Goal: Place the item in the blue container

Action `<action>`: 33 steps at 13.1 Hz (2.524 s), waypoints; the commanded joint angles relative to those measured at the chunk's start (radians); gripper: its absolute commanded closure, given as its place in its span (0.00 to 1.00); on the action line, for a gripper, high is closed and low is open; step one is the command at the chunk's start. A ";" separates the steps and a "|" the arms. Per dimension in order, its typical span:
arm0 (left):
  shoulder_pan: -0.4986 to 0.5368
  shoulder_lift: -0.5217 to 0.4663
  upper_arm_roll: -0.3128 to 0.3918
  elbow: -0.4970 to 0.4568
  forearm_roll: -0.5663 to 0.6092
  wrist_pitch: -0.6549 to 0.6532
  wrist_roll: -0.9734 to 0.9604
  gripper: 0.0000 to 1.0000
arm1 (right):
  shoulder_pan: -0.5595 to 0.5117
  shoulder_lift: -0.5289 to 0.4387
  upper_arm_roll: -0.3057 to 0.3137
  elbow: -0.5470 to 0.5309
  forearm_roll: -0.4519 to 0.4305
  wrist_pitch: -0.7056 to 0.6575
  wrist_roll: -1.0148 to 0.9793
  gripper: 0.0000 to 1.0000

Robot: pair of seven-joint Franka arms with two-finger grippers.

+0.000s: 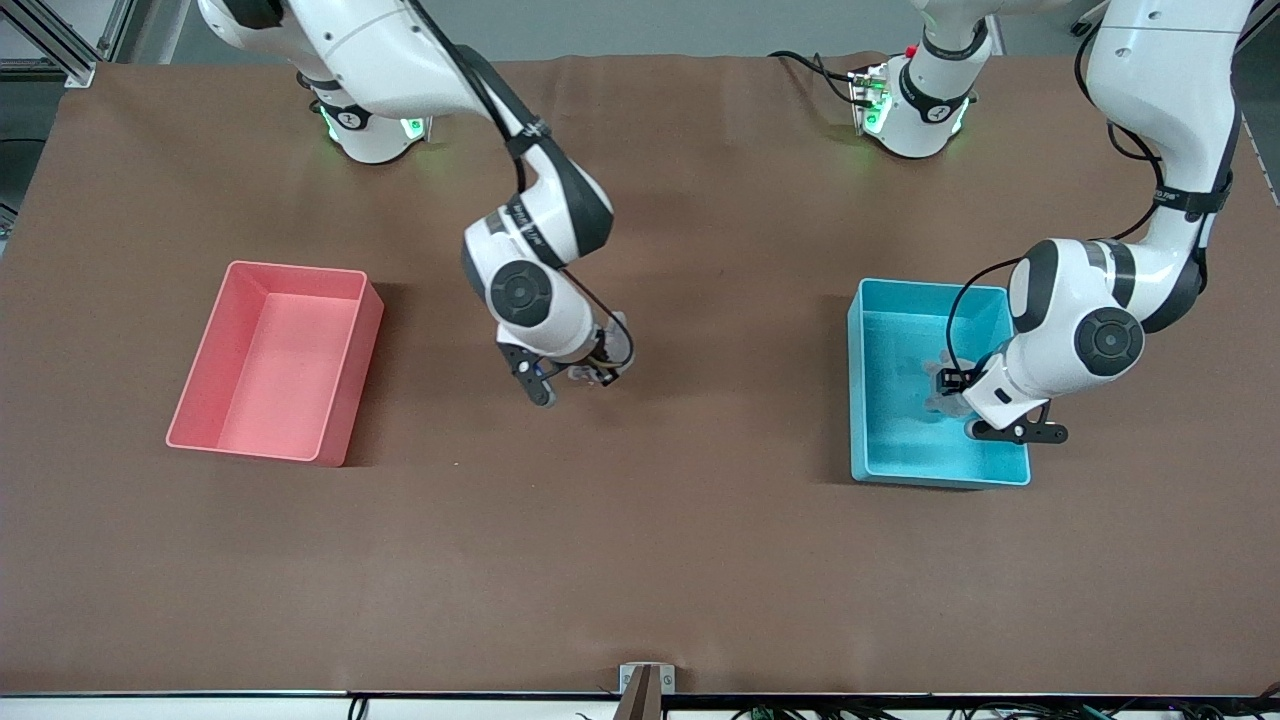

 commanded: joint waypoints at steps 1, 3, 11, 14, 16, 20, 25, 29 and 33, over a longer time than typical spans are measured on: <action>-0.003 -0.066 -0.031 0.093 0.012 -0.198 -0.056 0.02 | 0.028 0.054 -0.014 0.019 0.018 0.076 0.044 0.95; -0.003 -0.090 -0.050 0.184 0.007 -0.347 -0.059 0.00 | 0.054 0.078 -0.014 0.019 0.016 0.104 0.044 0.89; -0.046 -0.063 -0.247 0.342 -0.069 -0.433 -0.371 0.00 | -0.006 0.016 -0.023 0.045 -0.080 0.002 -0.074 0.00; -0.166 0.014 -0.252 0.408 -0.071 -0.422 -0.513 0.00 | -0.110 -0.110 -0.028 0.041 -0.103 -0.188 -0.334 0.00; -0.252 0.055 -0.252 0.434 -0.069 -0.354 -0.586 0.00 | -0.208 -0.183 -0.029 0.031 -0.105 -0.302 -0.544 0.00; -0.376 0.141 -0.252 0.436 -0.069 -0.133 -0.805 0.00 | -0.427 -0.288 -0.029 0.022 -0.175 -0.512 -1.017 0.00; -0.483 0.282 -0.241 0.543 -0.059 0.033 -0.890 0.01 | -0.636 -0.363 -0.029 -0.015 -0.234 -0.561 -1.401 0.00; -0.525 0.341 -0.240 0.558 -0.056 0.110 -0.890 0.00 | -0.723 -0.403 -0.029 0.007 -0.280 -0.585 -1.472 0.00; -0.549 0.404 -0.240 0.554 0.022 0.134 -0.887 0.00 | -0.776 -0.400 -0.029 0.073 -0.303 -0.627 -1.481 0.00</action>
